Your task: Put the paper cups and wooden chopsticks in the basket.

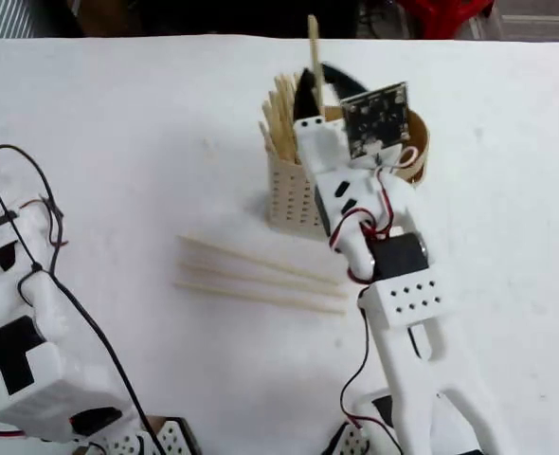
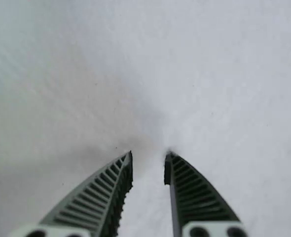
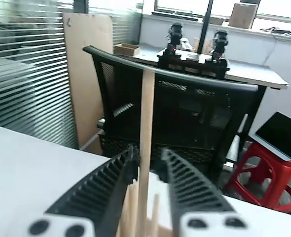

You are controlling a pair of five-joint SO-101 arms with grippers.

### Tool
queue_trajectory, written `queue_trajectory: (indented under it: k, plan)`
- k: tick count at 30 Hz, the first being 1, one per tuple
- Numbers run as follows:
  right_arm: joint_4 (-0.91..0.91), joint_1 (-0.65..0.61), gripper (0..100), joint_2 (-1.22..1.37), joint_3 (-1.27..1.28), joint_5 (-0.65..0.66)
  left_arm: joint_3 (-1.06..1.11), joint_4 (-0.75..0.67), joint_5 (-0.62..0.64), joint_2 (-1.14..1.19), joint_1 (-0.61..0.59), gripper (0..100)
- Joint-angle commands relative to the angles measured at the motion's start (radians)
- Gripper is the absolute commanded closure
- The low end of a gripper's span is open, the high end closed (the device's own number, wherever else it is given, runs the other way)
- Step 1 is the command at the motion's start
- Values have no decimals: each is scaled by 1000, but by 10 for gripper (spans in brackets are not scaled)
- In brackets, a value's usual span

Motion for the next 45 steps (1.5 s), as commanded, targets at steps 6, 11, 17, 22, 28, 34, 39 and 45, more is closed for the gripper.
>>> queue_trajectory:
  k: [6,11,17,22,28,34,39,45]
  plan:
    - [183,48,892,-140,-6,-3,-41,5,-6,-7,16,876]
    - [532,56,981,-354,29,0,-41,8,-6,-5,16,876]
    - [874,58,961,-673,267,0,-40,9,-6,-4,18,876]
    - [1013,65,961,-963,502,218,-40,11,-6,-4,18,876]
    - [1027,236,961,-1156,715,405,-40,11,-6,-4,18,876]
    - [1024,294,961,-1155,855,374,-40,11,-6,-4,18,876]
    - [1024,294,958,-1164,984,381,-40,11,-6,-2,27,876]
    - [1030,308,961,-1162,1034,381,-26,9,-11,-2,136,872]
